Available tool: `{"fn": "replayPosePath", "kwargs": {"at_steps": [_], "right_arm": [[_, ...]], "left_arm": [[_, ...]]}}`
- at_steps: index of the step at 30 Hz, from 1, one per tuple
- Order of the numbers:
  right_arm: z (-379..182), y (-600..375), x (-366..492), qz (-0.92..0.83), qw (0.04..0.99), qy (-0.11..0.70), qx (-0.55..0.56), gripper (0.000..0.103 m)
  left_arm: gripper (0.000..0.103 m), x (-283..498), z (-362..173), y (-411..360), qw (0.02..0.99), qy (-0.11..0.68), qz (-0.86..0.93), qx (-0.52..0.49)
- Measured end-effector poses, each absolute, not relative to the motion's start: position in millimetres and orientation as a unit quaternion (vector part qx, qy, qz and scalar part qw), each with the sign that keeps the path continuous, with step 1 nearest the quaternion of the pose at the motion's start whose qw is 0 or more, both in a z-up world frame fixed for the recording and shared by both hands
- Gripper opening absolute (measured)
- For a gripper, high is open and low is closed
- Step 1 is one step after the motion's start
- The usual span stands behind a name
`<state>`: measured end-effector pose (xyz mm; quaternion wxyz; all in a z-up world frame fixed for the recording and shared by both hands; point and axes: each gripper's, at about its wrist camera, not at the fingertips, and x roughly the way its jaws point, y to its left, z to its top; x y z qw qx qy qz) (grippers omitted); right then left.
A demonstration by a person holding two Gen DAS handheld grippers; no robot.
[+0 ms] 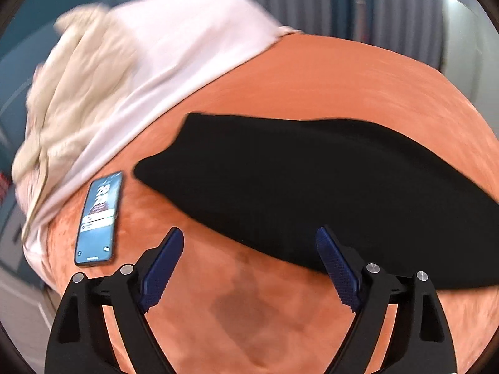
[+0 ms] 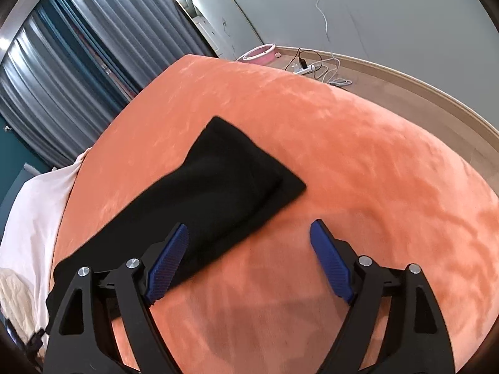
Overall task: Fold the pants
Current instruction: 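Grasp the end of the black strip with the right tool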
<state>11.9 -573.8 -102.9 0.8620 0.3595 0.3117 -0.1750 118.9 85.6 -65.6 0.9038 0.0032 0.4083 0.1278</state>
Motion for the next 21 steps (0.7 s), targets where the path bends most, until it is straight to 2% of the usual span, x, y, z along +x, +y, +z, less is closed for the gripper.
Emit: {"fn": "replayPosePath", "kwargs": {"at_steps": [5, 6, 7, 8, 10, 14, 17, 21], "right_arm": [[-108.7, -586.6, 33.6, -0.166, 0.861, 0.3, 0.376, 0.079], [-108.8, -588.3, 36.8, -0.166, 0.861, 0.299, 0.378, 0.069], [-108.1, -590.2, 38.3, -0.162, 0.861, 0.298, 0.379, 0.038], [-110.0, -594.2, 43.5, -0.143, 0.857, 0.301, 0.392, 0.015], [-109.7, -598.0, 43.1, -0.116, 0.852, 0.29, 0.421, 0.014], [-88.6, -591.2, 27.3, -0.106, 0.875, 0.241, 0.405, 0.014], [-120.9, -596.8, 36.7, -0.125, 0.849, 0.298, 0.418, 0.014], [-123.0, -601.0, 34.0, -0.119, 0.839, 0.296, 0.441, 0.014]], "left_arm": [[0.085, 86.7, -64.5, -5.2, 0.918, 0.384, 0.071, 0.065], [0.085, 84.4, -64.5, -11.3, 0.918, 0.385, 0.063, 0.07], [0.085, 79.7, -65.8, -25.4, 0.918, 0.387, 0.049, 0.074], [0.085, 75.9, -66.8, -33.8, 0.917, 0.389, 0.041, 0.076], [0.085, 72.1, -67.5, -44.4, 0.917, 0.39, 0.028, 0.077], [0.085, 59.9, -67.1, -54.6, 0.919, 0.385, 0.019, 0.085], [0.085, 57.8, -71.5, -49.6, 0.915, 0.392, 0.019, 0.089], [0.085, 56.1, -73.5, -37.5, 0.913, 0.4, 0.019, 0.073]]}}
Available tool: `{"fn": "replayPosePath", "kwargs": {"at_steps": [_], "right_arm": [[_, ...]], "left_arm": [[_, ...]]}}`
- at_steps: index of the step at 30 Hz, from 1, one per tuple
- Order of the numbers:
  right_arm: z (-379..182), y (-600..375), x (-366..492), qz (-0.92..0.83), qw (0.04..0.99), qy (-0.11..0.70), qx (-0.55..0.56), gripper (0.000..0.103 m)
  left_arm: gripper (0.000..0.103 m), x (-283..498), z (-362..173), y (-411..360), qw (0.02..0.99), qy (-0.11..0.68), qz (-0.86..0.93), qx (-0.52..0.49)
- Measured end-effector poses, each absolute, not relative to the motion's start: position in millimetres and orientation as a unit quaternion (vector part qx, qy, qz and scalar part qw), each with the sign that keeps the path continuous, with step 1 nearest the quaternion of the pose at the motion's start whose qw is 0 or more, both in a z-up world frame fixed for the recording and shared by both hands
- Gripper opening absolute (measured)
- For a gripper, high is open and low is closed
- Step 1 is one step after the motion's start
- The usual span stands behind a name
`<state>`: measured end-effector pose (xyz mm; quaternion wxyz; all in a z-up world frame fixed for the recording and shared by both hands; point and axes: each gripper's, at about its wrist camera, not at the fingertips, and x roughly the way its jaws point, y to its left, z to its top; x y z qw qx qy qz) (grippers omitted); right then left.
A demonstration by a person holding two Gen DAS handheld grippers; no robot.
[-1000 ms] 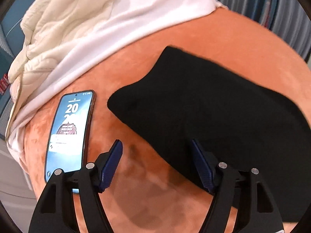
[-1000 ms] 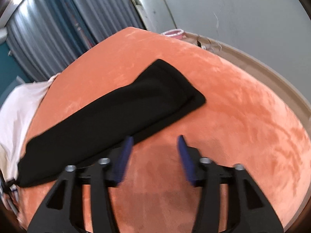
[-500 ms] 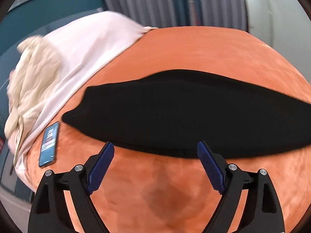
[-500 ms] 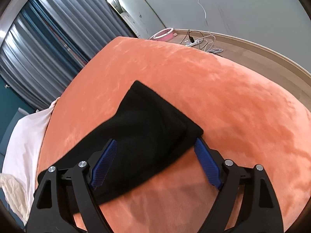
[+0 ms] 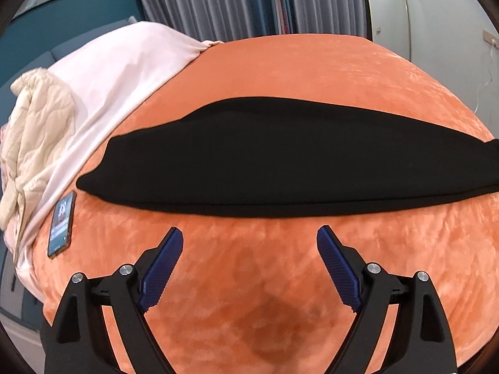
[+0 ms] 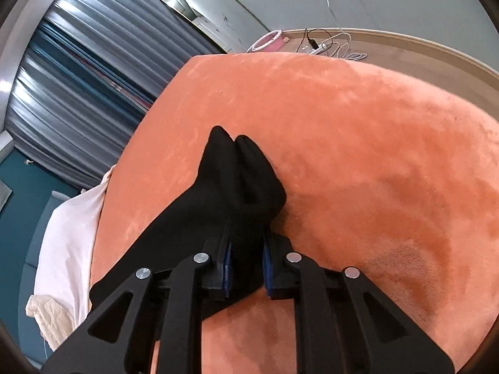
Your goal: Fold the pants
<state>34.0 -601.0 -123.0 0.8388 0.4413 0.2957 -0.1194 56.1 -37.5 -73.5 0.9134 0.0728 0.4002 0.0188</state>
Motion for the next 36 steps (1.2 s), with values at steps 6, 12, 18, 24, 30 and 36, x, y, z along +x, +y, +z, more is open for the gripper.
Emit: {"fn": "replayPosePath", "kwargs": {"at_steps": [6, 12, 18, 24, 30, 36], "right_arm": [[-44.3, -548.2, 50.2, -0.071, 0.877, 0.261, 0.396, 0.014], [30.0, -416.9, 97.5, 0.042, 0.912, 0.271, 0.306, 0.014], [20.5, -255.0, 156.3, 0.128, 0.905, 0.337, 0.224, 0.014], [-55.9, -143.1, 180.1, 0.138, 0.882, 0.425, 0.147, 0.015], [-67.2, -122.9, 166.7, 0.141, 0.891, 0.419, 0.103, 0.045], [-32.5, -125.4, 134.0, 0.147, 0.911, 0.376, 0.088, 0.063]], "left_arm": [[0.085, 49.9, -78.3, -16.0, 0.914, 0.403, 0.013, 0.051], [0.085, 39.7, -80.0, 17.2, 0.917, 0.399, 0.005, 0.023], [0.085, 25.6, -75.3, 66.6, 0.922, 0.387, 0.012, 0.006], [0.085, 18.0, -75.2, 121.5, 0.924, 0.38, 0.035, -0.006], [0.085, 24.8, -78.6, 158.4, 0.926, 0.373, 0.052, -0.014], [0.085, 36.5, -78.5, 178.6, 0.926, 0.37, 0.054, -0.046]]}}
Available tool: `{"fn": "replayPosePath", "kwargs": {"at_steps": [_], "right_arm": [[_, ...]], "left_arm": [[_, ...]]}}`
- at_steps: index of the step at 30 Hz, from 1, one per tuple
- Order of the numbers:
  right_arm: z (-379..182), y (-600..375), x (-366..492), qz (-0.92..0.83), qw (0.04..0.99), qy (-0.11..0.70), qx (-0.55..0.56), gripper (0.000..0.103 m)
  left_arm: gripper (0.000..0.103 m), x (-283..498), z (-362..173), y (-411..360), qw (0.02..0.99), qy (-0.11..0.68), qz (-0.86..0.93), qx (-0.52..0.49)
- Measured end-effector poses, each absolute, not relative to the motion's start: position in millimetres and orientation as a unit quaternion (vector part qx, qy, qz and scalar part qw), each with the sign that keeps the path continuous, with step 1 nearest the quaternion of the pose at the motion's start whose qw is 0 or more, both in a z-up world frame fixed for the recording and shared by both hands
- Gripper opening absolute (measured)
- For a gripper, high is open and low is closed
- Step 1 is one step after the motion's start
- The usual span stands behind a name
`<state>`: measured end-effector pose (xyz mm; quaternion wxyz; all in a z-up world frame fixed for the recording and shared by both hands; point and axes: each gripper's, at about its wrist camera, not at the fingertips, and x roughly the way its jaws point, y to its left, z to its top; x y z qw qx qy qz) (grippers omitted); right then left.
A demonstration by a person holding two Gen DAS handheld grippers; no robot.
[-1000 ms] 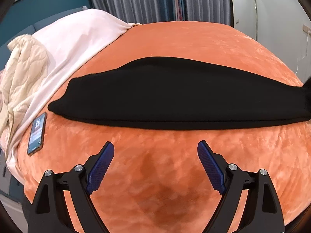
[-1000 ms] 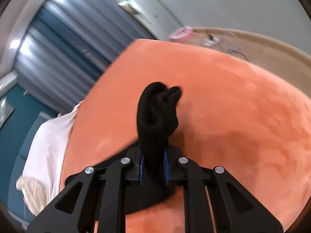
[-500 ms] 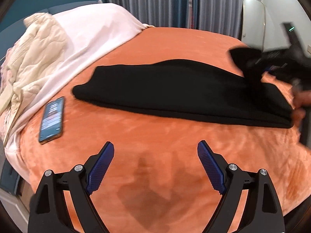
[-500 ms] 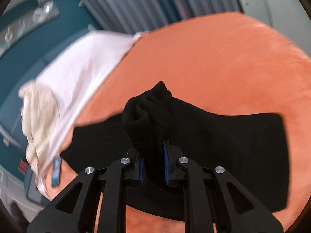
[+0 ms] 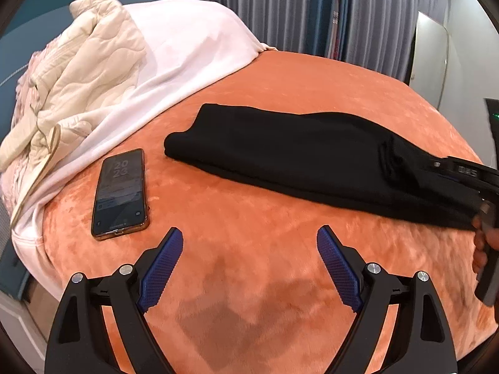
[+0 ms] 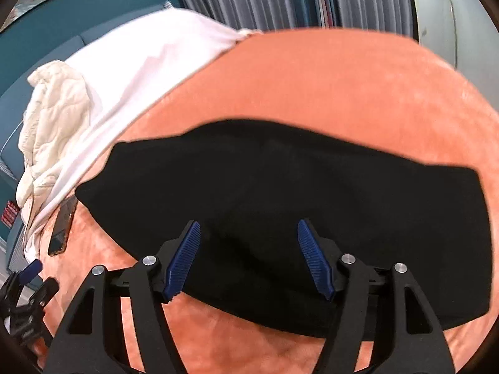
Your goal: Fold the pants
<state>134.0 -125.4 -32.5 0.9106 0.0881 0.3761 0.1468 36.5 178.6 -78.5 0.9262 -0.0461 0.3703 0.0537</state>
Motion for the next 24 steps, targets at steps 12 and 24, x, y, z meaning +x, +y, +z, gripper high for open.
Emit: {"fn": "replayPosePath", "kwargs": {"at_steps": [12, 24], "right_arm": [[-54.5, -129.3, 154.0, 0.139, 0.885, 0.405, 0.18, 0.041], [-80.8, -172.5, 92.6, 0.108, 0.899, 0.367, 0.212, 0.041]], "left_arm": [[0.085, 84.4, -80.2, 238.2, 0.9, 0.407, 0.064, -0.14], [0.085, 185.5, -114.5, 285.1, 0.847, 0.462, 0.14, -0.221]]}}
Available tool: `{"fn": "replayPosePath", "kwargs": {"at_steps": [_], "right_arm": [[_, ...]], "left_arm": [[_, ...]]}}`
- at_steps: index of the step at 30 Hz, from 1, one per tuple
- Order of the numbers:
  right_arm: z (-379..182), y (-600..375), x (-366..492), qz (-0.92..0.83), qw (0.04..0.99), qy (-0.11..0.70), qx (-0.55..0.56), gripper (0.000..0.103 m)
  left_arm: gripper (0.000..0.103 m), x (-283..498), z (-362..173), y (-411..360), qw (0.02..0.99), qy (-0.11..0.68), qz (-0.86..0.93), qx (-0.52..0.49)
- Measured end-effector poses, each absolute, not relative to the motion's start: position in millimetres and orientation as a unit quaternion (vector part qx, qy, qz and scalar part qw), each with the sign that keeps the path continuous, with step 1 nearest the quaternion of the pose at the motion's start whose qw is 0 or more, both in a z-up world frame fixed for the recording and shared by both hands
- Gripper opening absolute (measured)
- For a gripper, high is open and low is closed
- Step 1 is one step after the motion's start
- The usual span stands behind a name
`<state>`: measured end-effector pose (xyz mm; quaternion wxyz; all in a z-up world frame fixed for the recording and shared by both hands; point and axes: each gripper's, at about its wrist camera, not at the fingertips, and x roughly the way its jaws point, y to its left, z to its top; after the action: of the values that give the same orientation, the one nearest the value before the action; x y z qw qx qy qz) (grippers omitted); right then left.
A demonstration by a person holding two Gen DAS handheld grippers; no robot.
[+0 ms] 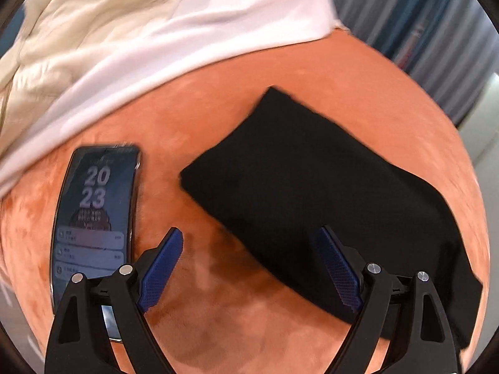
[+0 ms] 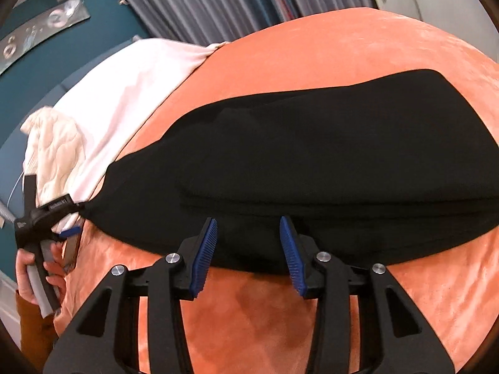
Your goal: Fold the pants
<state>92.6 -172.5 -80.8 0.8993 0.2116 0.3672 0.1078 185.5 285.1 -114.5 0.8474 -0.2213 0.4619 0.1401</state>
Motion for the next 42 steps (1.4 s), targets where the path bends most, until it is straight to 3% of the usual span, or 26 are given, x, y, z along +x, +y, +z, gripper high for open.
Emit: {"fn": "replayPosePath", "kwargs": {"at_steps": [2, 7, 17, 19, 21, 24, 31, 37, 42], "right_arm": [[-82.7, -169.4, 92.3, 0.104, 0.903, 0.365, 0.203, 0.042], [-81.3, -152.8, 95.8, 0.112, 0.909, 0.363, 0.174, 0.059], [-87.0, -157.3, 95.1, 0.129, 0.907, 0.353, 0.19, 0.063], [-87.3, -156.4, 95.5, 0.129, 0.908, 0.352, 0.187, 0.064], [-88.4, -158.8, 93.9, 0.132, 0.908, 0.351, 0.186, 0.066], [-89.2, -161.0, 93.2, 0.136, 0.908, 0.349, 0.19, 0.066], [-92.6, -165.2, 92.5, 0.147, 0.905, 0.342, 0.206, 0.067], [-94.2, -173.2, 91.3, 0.161, 0.899, 0.333, 0.235, 0.067], [-85.4, -202.3, 72.2, 0.128, 0.897, 0.306, 0.293, 0.069]], "left_arm": [[0.085, 188.8, -125.5, 293.7, 0.835, 0.467, 0.15, -0.249], [0.088, 205.2, -128.3, 285.2, 0.847, 0.462, 0.167, -0.202], [0.09, 223.1, -130.5, 281.9, 0.852, 0.446, 0.164, -0.219], [0.075, 223.6, -131.1, 283.4, 0.855, 0.443, 0.162, -0.218], [0.043, 226.2, -129.5, 282.5, 0.858, 0.441, 0.136, -0.225], [0.019, 228.4, -124.3, 280.3, 0.858, 0.439, 0.118, -0.239], [0.016, 223.4, -71.7, 239.9, 0.891, 0.396, 0.106, -0.198], [0.016, 196.0, 23.8, 100.1, 0.942, 0.327, -0.012, -0.076], [0.016, 173.9, 29.2, -28.6, 0.935, 0.34, -0.1, 0.013]]}}
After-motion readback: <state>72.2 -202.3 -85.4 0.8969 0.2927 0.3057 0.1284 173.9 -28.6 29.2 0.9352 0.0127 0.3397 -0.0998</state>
